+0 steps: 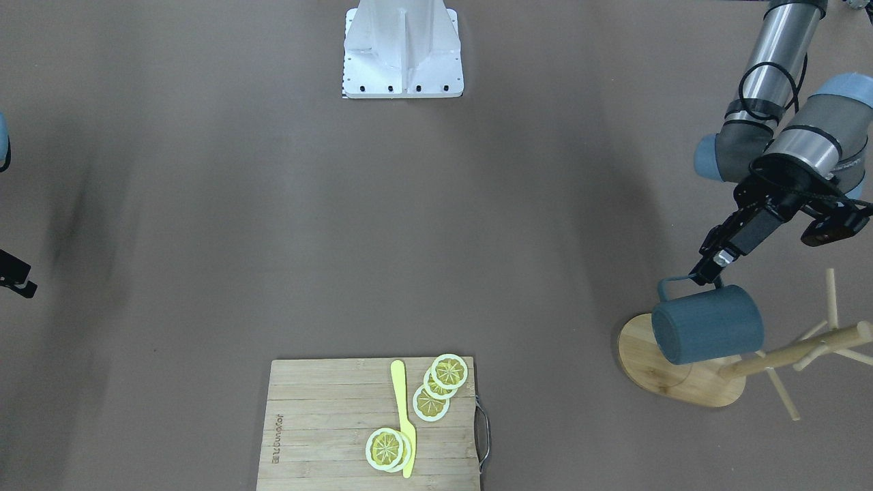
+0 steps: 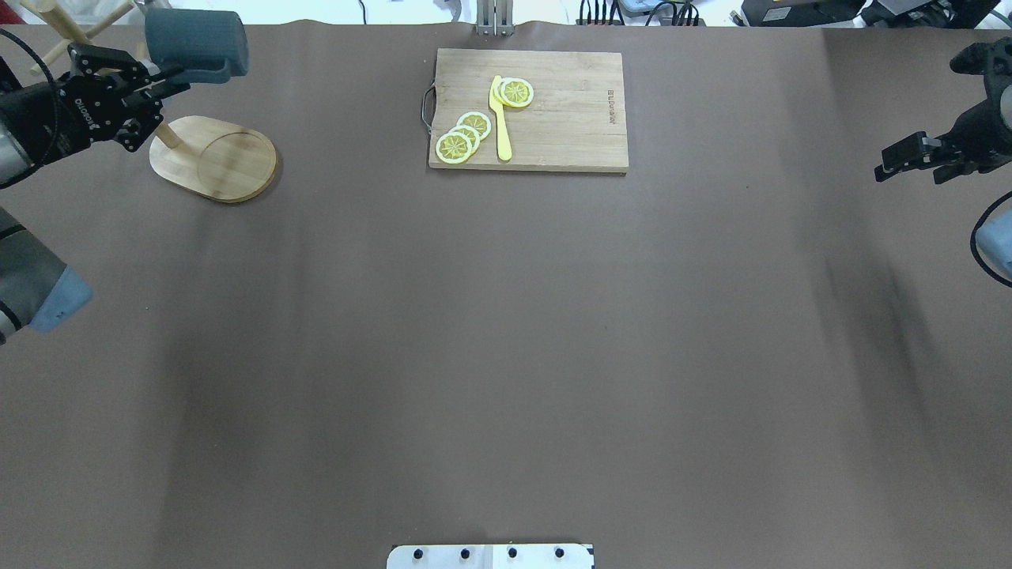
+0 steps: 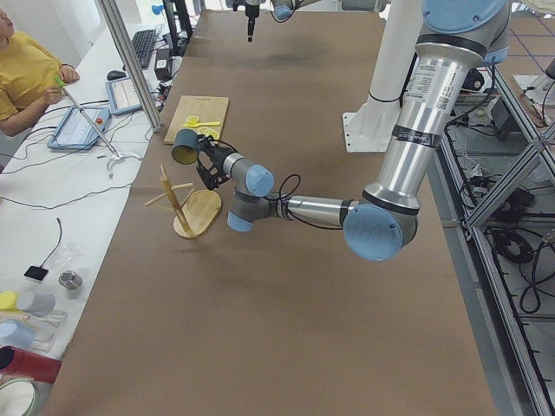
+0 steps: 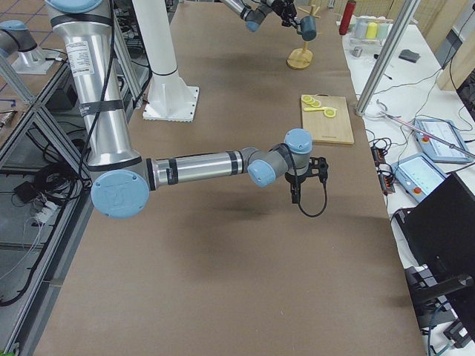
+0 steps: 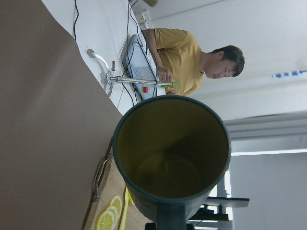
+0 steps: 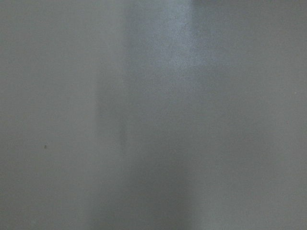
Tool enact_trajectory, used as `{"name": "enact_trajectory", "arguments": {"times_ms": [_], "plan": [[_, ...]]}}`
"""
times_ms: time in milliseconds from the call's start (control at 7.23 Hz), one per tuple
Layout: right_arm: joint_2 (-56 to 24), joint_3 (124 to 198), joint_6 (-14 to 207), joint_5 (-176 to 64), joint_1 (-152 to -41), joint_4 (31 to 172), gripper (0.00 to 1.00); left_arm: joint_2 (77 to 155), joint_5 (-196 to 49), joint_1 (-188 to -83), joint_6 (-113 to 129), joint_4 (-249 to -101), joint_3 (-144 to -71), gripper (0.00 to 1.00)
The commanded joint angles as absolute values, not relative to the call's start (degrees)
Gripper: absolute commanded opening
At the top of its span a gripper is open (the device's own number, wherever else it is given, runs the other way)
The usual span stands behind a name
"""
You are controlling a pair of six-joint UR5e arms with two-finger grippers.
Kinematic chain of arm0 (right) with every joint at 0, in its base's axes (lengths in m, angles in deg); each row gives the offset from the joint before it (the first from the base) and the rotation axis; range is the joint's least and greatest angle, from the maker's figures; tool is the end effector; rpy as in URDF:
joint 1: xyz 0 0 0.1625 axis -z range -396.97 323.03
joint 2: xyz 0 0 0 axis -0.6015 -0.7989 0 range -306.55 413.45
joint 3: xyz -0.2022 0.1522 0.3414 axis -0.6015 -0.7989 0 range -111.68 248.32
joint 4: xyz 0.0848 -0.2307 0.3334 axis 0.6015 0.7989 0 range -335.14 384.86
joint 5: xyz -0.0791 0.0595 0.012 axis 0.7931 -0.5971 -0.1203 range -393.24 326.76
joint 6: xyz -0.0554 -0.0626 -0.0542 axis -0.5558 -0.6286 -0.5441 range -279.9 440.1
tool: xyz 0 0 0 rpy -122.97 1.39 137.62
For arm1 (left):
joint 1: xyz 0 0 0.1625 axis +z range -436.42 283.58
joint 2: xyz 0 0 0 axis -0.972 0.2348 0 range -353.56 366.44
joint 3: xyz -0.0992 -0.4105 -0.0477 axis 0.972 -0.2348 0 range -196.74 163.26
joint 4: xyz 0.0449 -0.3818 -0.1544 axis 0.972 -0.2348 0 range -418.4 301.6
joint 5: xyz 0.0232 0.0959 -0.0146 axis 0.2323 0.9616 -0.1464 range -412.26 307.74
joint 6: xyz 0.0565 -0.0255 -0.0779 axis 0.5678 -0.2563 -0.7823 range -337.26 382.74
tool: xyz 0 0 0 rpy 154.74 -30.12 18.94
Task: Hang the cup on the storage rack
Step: 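Hook the mug handle over a rack peg with the left gripper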
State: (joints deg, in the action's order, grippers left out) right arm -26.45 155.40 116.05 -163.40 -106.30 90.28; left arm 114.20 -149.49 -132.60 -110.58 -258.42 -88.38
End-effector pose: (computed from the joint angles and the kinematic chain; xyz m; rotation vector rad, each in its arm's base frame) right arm -0.1431 -0.5750 0.5441 0.1437 -0.8517 0.0556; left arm 0.2235 -0.5506 0.4445 0.1384 2.0468 -1.0235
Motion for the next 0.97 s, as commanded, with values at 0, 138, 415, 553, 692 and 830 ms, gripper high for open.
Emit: {"name": "enact_trajectory", "arguments": {"times_ms": [0, 138, 415, 553, 692, 830], "plan": [[-26.4, 155.6, 116.0, -163.4, -106.2, 90.2, 1.00, 115.9, -143.7, -132.6, -122.0, -259.1, -86.9, 0.00], [-26.3, 155.6, 116.0, -163.3, -106.2, 90.2, 1.00, 116.2, -142.4, -132.7, -124.9, -259.2, -87.0, 0.00], [-26.3, 155.7, 116.1, -163.3, -106.2, 90.2, 1.00, 116.5, -138.0, -132.7, -130.2, -259.2, -87.0, 0.00], [-26.3, 155.6, 116.1, -163.3, -106.2, 90.2, 1.00, 116.5, -137.1, -132.7, -131.9, -259.2, -86.9, 0.00], [-26.3, 155.5, 116.1, -163.3, -106.1, 90.2, 1.00, 116.3, -134.6, -132.6, -135.3, -259.2, -86.7, 0.00], [-26.3, 155.5, 116.1, -163.3, -106.2, 90.2, 1.00, 116.0, -134.4, -132.6, -135.6, -259.2, -86.2, 0.00]]}}
